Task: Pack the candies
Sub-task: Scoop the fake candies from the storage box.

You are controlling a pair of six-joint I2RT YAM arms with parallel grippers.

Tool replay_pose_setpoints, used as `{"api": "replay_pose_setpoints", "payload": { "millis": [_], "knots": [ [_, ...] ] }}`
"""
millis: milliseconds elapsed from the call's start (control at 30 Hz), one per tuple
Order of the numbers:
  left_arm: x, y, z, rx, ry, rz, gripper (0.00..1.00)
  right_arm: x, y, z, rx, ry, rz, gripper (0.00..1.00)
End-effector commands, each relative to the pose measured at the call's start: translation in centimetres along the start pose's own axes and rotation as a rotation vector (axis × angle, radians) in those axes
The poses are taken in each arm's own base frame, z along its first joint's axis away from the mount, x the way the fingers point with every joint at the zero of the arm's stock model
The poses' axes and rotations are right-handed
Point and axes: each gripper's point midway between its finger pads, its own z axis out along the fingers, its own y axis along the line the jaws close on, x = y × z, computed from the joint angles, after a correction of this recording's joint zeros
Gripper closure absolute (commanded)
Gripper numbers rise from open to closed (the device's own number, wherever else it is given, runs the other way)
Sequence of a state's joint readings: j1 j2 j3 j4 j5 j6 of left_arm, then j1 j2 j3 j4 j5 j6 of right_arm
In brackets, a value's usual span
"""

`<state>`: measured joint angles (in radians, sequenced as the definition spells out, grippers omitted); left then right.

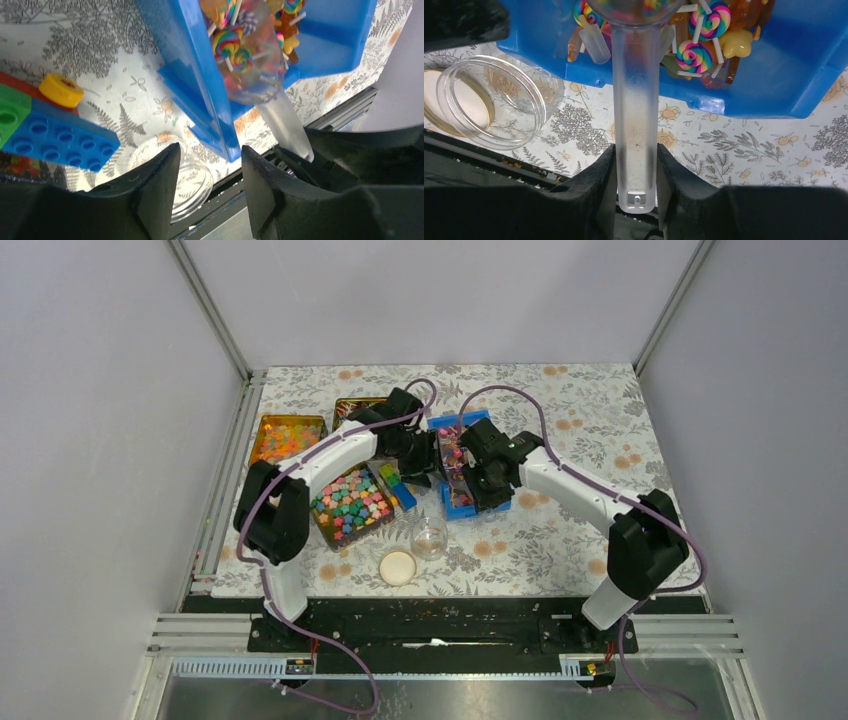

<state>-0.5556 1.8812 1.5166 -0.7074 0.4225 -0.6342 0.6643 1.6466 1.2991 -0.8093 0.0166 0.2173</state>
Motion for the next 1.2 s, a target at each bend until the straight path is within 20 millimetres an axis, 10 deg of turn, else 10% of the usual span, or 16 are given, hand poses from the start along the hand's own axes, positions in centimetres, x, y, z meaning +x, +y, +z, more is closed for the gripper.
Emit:
{"api": "replay_pose_setpoints", "payload": {
  "millis": [0, 533, 1167],
  "knots": [
    [-0.2, -1.9, -3.5, 0.050, -0.100, 0.069, 0.50, -3.1, -0.7, -1.3, 0.013, -0.183, -0.023, 1.00],
    [1.5, -2.6, -9.0, 0.142, -0.314, 0.109, 0.23, -5.5, -0.5, -2.9, -0.016, -0.374, -0.050, 1.00],
    [1.9, -1.7, -10.6, 0.096, -0.359, 0.124, 0.17, -1.2, -2.3, -2.9, 0.045, -0.293, -0.003, 1.00]
  ]
}}
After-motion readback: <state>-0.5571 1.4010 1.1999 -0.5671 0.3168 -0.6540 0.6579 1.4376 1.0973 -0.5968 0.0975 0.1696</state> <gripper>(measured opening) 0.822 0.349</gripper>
